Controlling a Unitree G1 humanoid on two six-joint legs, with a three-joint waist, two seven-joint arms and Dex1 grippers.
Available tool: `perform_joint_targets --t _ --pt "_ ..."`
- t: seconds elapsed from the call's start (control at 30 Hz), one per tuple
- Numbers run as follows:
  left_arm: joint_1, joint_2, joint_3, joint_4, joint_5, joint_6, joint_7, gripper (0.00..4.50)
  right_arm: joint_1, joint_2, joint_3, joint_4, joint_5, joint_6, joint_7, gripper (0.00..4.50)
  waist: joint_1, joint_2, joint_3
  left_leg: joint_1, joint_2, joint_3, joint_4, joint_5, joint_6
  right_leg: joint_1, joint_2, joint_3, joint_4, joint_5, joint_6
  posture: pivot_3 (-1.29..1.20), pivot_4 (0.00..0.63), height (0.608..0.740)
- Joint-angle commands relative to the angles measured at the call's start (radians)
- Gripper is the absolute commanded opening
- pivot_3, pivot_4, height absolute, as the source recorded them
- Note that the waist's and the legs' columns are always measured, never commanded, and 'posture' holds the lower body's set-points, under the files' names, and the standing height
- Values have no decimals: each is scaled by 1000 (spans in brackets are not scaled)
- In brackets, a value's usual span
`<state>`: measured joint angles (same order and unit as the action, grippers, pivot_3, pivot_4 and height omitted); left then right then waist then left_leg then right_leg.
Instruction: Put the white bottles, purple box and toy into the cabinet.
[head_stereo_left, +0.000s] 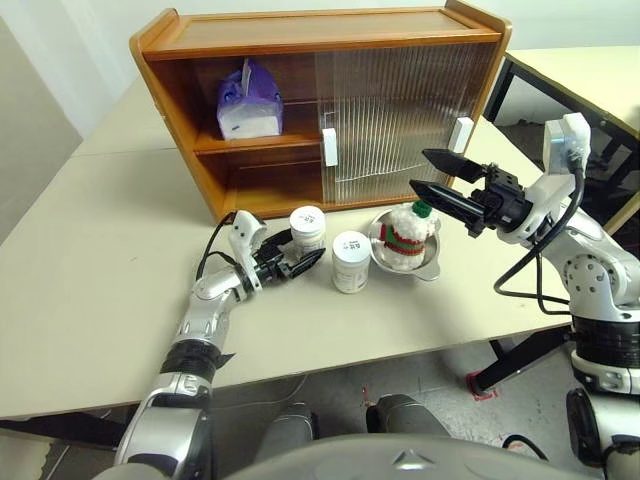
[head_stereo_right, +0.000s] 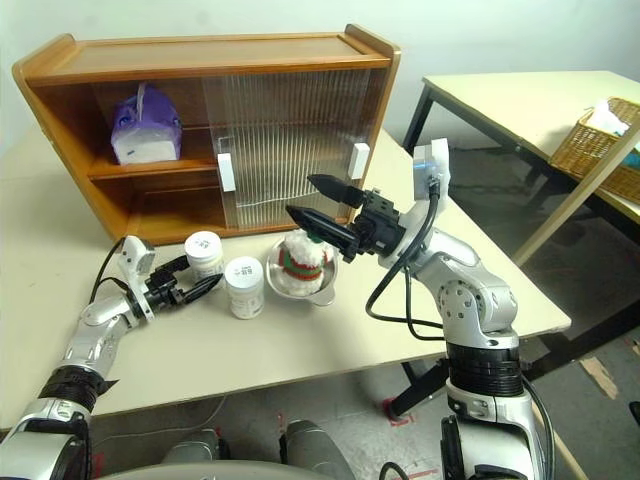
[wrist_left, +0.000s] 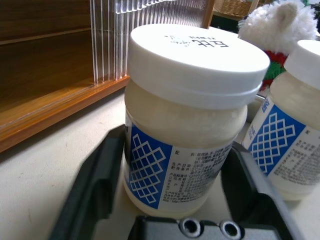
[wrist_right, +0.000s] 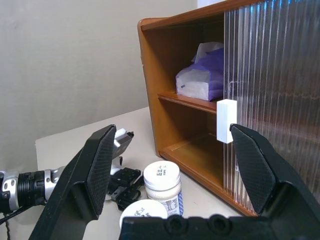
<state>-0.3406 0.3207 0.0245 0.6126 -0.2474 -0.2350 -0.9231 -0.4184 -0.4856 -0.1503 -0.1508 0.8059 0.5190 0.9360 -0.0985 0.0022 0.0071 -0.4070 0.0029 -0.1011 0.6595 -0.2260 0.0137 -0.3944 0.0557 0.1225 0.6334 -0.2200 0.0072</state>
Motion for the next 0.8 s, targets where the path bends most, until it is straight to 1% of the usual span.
perform_joint_targets --t 0.03,0.17,0.3,0.53,0.63,0.8 --pt "-13 -1 4 19 5 -2 4 3061 2 -9 -14 -15 4 2 -1 4500 -1 0 0 0 0 0 0 0 0 0 0 0 0 0 0 -170 0 740" --pt "-5 3 17 4 -3 2 18 3061 0 -7 -11 -13 3 1 -1 4500 -3 0 0 0 0 0 0 0 1 0 0 0 0 0 1 -165 0 740" --pt "0 1 51 -38 -25 17 69 3061 -6 -4 -7 -7 2 0 1 4500 -5 0 0 0 0 0 0 0 0 0 0 0 0 0 1 -158 0 740" --pt "-40 -10 93 -96 -48 72 154 3061 -11 2 2 -3 1 -1 6 4500 -5 0 0 0 -2 1 0 0 1 0 1 0 -1 -1 3 -150 0 740" --pt "-61 -10 98 -94 -46 83 178 3061 -11 3 3 -3 0 -2 6 4500 -3 0 0 -1 -2 1 1 0 1 1 1 0 -1 -1 3 -152 0 740" --pt "-136 -14 97 -3 -18 54 227 3061 -7 5 4 -7 -1 -4 7 4500 -2 0 0 -1 -2 1 1 1 1 1 0 1 -1 -1 4 -161 0 740"
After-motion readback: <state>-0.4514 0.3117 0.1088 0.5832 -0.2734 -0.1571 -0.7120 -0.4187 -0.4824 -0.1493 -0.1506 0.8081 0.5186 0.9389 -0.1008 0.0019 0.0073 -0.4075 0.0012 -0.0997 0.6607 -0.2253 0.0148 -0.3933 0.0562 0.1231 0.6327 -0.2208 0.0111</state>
